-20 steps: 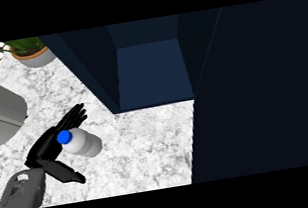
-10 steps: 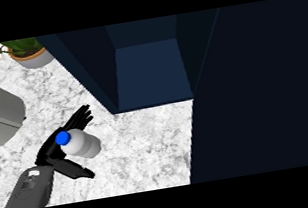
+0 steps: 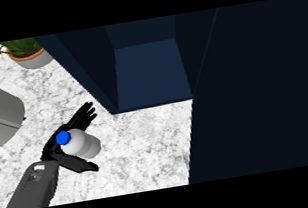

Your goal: Pick up the bottled water, place it into the cabinet and close the cabinet

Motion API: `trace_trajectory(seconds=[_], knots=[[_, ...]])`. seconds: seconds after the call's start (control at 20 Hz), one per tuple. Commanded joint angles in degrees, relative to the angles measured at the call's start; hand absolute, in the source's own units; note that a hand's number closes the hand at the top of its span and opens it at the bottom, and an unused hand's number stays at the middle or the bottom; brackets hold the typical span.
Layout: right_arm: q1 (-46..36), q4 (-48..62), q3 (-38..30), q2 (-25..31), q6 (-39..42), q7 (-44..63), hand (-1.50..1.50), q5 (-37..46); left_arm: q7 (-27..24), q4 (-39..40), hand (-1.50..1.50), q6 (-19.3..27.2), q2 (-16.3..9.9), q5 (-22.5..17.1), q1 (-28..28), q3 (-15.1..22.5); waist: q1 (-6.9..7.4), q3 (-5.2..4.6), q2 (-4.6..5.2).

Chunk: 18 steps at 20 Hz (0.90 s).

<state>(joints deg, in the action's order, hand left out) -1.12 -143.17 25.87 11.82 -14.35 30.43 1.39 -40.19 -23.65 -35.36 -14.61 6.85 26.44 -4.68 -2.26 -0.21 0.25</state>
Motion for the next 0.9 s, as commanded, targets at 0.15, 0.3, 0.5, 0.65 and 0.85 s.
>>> trace_trajectory(seconds=[0.15,0.3,0.5,0.65,0.85], knots=[[4.5,-8.1,0.6,2.1,-0.3,1.3,-1.50,2.1,-7.1,2.5,1.50,-8.5,2.2,-0.2,0.0,1.7,0.04,0.03,-0.13],[4.3,-6.5,-1.6,2.2,-0.4,-0.6,-1.50,0.3,-4.2,3.4,1.50,-12.9,3.8,-1.1,0.3,2.8,-0.09,0.06,-0.08],[7.5,-7.0,-2.7,2.7,0.5,-3.1,-1.50,-1.3,-6.2,2.0,1.50,-11.3,3.3,-0.4,1.8,3.9,0.13,0.11,-0.07],[6.7,-7.0,-7.3,4.6,2.3,-2.9,-1.50,-4.8,-11.6,-2.6,1.50,-5.7,4.3,1.5,0.3,6.1,0.54,0.14,-0.12],[9.4,-7.6,-8.0,4.8,2.5,-4.4,-1.50,-4.2,-14.1,-3.2,1.50,-6.5,3.7,1.3,0.0,7.2,0.59,0.16,-0.20]])
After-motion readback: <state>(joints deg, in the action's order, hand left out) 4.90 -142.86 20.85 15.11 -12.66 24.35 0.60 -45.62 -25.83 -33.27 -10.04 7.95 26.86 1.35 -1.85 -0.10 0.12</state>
